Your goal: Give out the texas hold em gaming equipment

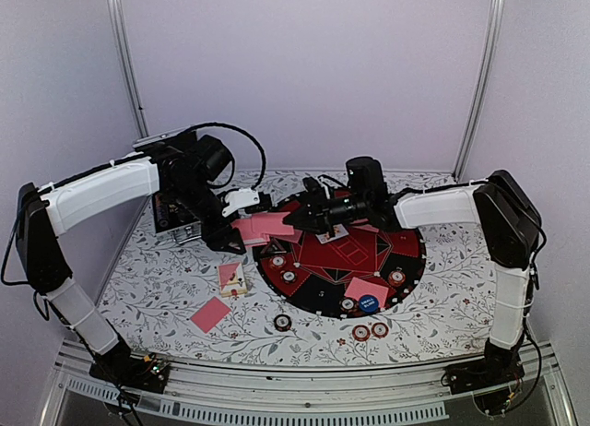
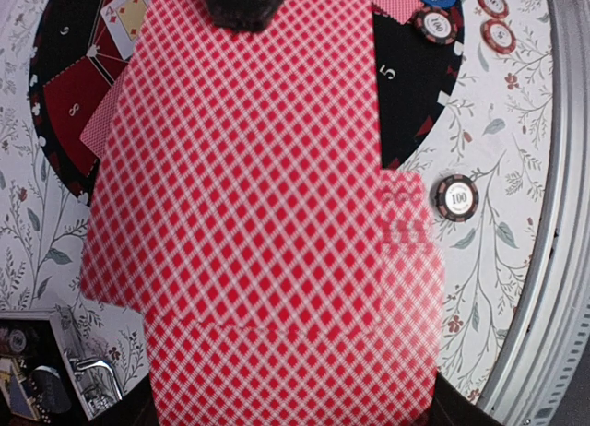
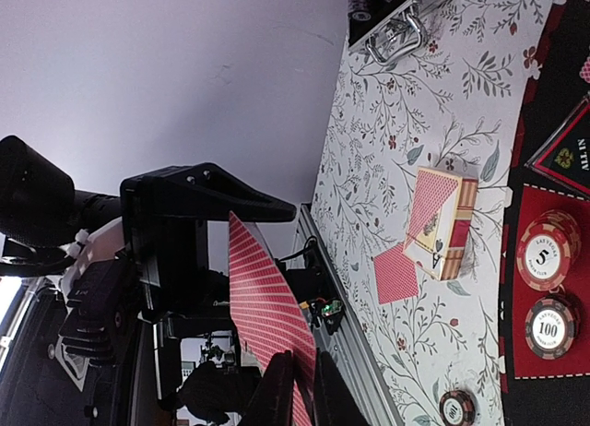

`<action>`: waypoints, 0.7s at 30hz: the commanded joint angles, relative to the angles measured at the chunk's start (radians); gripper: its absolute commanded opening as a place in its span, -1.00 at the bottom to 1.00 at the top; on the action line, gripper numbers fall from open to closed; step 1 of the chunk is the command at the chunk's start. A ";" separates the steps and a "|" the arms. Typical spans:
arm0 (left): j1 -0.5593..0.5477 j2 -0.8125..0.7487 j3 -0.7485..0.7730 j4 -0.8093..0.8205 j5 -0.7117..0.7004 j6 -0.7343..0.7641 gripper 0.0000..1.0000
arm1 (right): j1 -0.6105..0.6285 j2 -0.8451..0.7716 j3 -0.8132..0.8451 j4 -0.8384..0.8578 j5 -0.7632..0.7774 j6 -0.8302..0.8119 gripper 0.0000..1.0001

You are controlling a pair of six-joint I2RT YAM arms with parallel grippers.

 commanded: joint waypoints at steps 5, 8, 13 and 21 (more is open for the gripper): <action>0.006 -0.036 -0.004 0.018 0.019 -0.004 -1.00 | -0.030 -0.073 -0.037 -0.076 0.009 -0.067 -0.77; 0.006 -0.036 -0.003 0.018 0.019 -0.005 -1.00 | -0.046 -0.096 -0.055 -0.098 0.011 -0.081 -0.78; 0.006 -0.033 -0.002 0.018 0.020 -0.004 -1.00 | -0.069 -0.131 -0.072 -0.130 0.016 -0.109 -0.77; 0.006 -0.035 0.000 0.018 0.017 -0.003 -1.00 | -0.104 -0.169 -0.076 -0.187 0.018 -0.147 -0.78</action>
